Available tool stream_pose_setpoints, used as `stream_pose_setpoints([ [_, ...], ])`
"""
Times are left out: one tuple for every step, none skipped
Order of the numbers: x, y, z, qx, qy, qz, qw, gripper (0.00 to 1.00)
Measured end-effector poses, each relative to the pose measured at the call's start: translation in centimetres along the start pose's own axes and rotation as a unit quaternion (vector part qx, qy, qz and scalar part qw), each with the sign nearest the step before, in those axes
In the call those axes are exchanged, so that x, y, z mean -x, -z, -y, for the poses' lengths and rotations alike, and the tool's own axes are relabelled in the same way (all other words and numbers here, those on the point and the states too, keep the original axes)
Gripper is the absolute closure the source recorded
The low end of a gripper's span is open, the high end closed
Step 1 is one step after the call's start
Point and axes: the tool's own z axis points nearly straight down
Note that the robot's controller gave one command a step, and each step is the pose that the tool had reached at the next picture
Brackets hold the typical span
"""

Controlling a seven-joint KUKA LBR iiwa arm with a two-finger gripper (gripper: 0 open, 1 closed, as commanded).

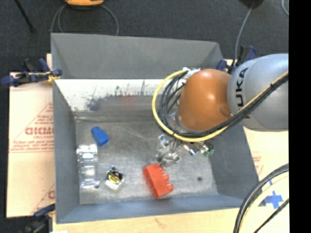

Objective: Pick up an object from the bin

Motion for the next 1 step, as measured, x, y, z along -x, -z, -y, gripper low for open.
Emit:
stream_pose_setpoints([
  [0.09,0.12,0.00,0.000,0.000,0.0013,1.0000,0.00],
])
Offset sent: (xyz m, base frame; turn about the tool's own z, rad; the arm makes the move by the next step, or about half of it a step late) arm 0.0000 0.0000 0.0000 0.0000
